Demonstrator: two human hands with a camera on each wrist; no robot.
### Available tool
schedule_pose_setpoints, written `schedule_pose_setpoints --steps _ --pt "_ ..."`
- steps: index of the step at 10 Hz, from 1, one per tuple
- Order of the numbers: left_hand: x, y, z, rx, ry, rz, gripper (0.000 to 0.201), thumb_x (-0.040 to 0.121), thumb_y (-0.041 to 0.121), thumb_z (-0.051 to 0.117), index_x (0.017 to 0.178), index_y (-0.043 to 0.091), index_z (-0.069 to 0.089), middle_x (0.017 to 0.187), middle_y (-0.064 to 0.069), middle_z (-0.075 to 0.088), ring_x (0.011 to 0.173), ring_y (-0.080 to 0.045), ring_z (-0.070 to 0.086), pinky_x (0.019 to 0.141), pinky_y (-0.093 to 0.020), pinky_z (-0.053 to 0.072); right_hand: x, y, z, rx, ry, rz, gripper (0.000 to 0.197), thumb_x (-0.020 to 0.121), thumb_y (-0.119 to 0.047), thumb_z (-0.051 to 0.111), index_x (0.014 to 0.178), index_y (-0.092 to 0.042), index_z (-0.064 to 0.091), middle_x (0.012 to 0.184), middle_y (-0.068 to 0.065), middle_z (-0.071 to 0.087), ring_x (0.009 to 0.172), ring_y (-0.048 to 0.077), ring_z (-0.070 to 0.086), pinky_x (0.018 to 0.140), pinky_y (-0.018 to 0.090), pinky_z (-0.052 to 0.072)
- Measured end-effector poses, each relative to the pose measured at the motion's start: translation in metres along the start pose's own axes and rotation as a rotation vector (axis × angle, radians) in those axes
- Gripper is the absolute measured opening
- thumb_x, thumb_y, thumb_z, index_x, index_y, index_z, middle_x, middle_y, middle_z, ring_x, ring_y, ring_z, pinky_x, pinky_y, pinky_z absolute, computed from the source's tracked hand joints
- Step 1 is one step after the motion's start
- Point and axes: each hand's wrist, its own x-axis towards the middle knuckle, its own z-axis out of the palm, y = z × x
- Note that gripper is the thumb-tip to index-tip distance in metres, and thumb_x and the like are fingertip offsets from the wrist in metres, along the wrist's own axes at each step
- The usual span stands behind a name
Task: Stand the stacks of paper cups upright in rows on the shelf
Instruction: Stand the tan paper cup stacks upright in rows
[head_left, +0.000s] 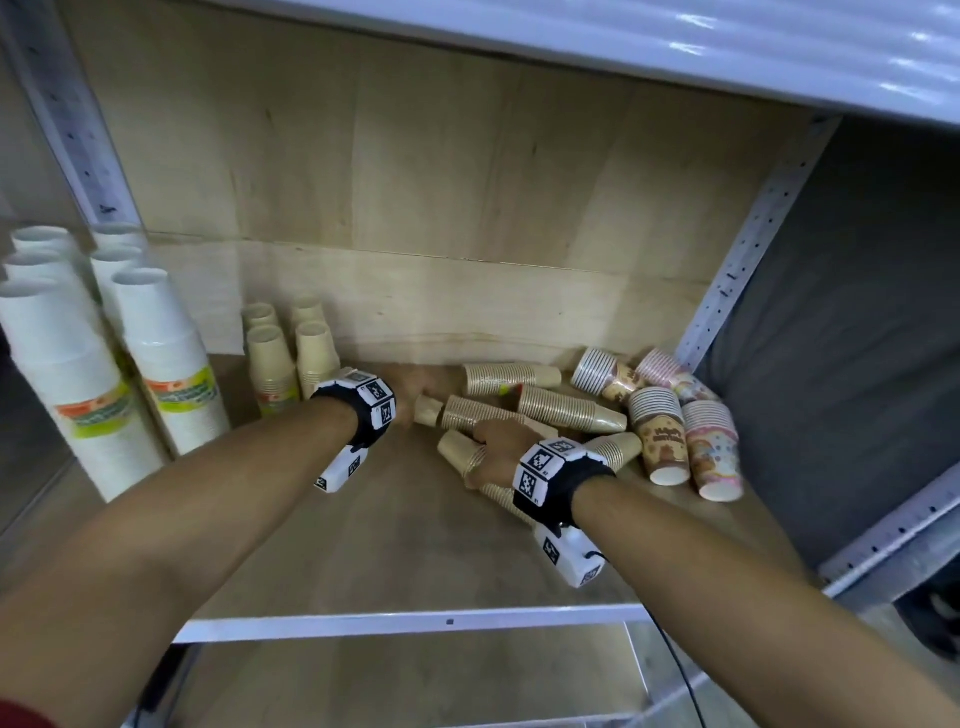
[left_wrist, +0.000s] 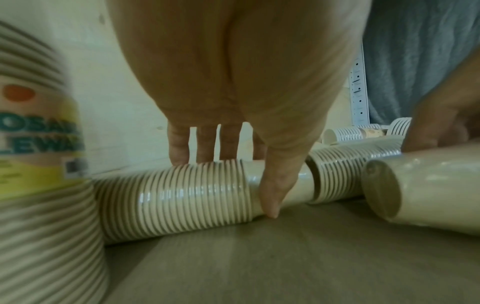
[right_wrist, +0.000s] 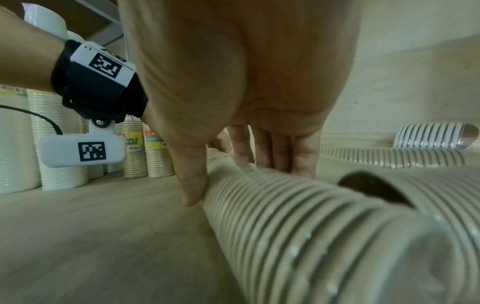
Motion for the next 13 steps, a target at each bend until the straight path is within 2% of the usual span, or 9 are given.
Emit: schedule_pose_setpoints --steps 2,3,5,6,8,9,10,11,13 --pt "0.007 -0.003 0.006 0.084 0.054 0.028 0.044 0.081 0.02 0.072 0.124 0.024 0.063 0.125 0.001 0.062 0.112 -0.02 0.061 0.092 -0.03 0.048 0.0 -0.003 0.009 -0.007 0.024 0.017 0.07 0.072 -0.041 0.079 0.13 -0.011 0.053 0.12 0.007 0.062 0.105 0.026 0.062 0.086 0.037 0.054" --pt "0.002 0.002 0.001 0.124 -0.007 0.066 0.029 0.083 0.012 0.07 0.11 0.022 0.068 0.112 0.002 0.067 0.1 -0.018 0.064 0.074 -0.025 0.045 -0.001 -0.003 0.009 0.006 0.035 0.026 0.068 0.072 -0.04 0.079 0.128 -0.011 0.055 0.118 0.007 0.062 0.102 0.026 0.062 0.082 0.035 0.054" --pt "-0.001 -0.001 -0.012 0.086 0.052 0.077 0.046 0.081 0.013 0.071 0.124 0.021 0.058 0.121 -0.005 0.059 0.11 -0.026 0.058 0.081 -0.029 0.043 -0.001 -0.008 0.002 0.081 0.104 0.008 0.067 0.071 -0.034 0.075 0.131 -0.019 0.049 0.114 0.003 0.062 0.101 0.025 0.064 0.069 0.027 0.045" --pt "-0.006 -0.001 -0.026 0.017 0.105 0.095 0.05 0.081 0.014 0.071 0.127 0.019 0.053 0.123 -0.007 0.059 0.111 -0.027 0.056 0.087 -0.033 0.045 0.0 -0.015 -0.009 0.11 0.16 -0.004 0.069 0.068 -0.035 0.075 0.128 -0.019 0.046 0.11 0.003 0.062 0.099 0.025 0.063 0.071 0.029 0.047" --pt "-0.019 -0.003 -0.048 -0.18 0.194 0.043 0.042 0.076 0.033 0.075 0.106 0.022 0.047 0.094 -0.001 0.062 0.084 -0.023 0.061 0.067 -0.031 0.047 0.004 -0.025 -0.034 0.209 0.289 0.037 0.066 0.069 -0.031 0.078 0.119 -0.014 0.039 0.105 0.004 0.06 0.095 0.026 0.061 0.068 0.032 0.047" --pt "-0.027 -0.003 -0.057 -0.3 0.19 0.003 0.045 0.073 0.034 0.078 0.105 0.021 0.049 0.088 0.004 0.06 0.082 -0.019 0.06 0.067 -0.03 0.049 0.004 -0.028 -0.042 0.274 0.314 0.073 0.063 0.072 -0.025 0.076 0.12 -0.013 0.036 0.102 0.006 0.057 0.096 0.027 0.06 0.067 0.034 0.047" --pt "-0.032 -0.006 -0.059 -0.381 0.164 -0.013 0.044 0.074 0.031 0.079 0.107 0.019 0.053 0.096 0.002 0.06 0.088 -0.019 0.061 0.076 -0.034 0.054 0.003 -0.03 -0.043 0.367 0.362 0.079 0.061 0.074 -0.022 0.076 0.12 -0.011 0.038 0.108 0.008 0.057 0.102 0.028 0.059 0.074 0.034 0.049" --pt "-0.035 -0.009 -0.054 -0.531 0.111 -0.016 0.039 0.073 0.022 0.08 0.103 0.019 0.056 0.1 -0.002 0.062 0.09 -0.02 0.066 0.076 -0.042 0.061 0.001 -0.031 -0.039 0.458 0.354 0.079 0.062 0.074 -0.018 0.076 0.122 -0.012 0.037 0.107 0.007 0.055 0.1 0.028 0.058 0.077 0.037 0.051" --pt "-0.042 -0.004 -0.045 -0.646 0.052 -0.009 0.042 0.076 0.009 0.079 0.11 0.014 0.055 0.103 -0.008 0.064 0.093 -0.022 0.067 0.077 -0.039 0.061 0.002 -0.031 -0.035 0.516 0.346 0.062 0.059 0.075 -0.016 0.075 0.119 -0.013 0.036 0.103 0.006 0.057 0.093 0.026 0.059 0.07 0.035 0.049"
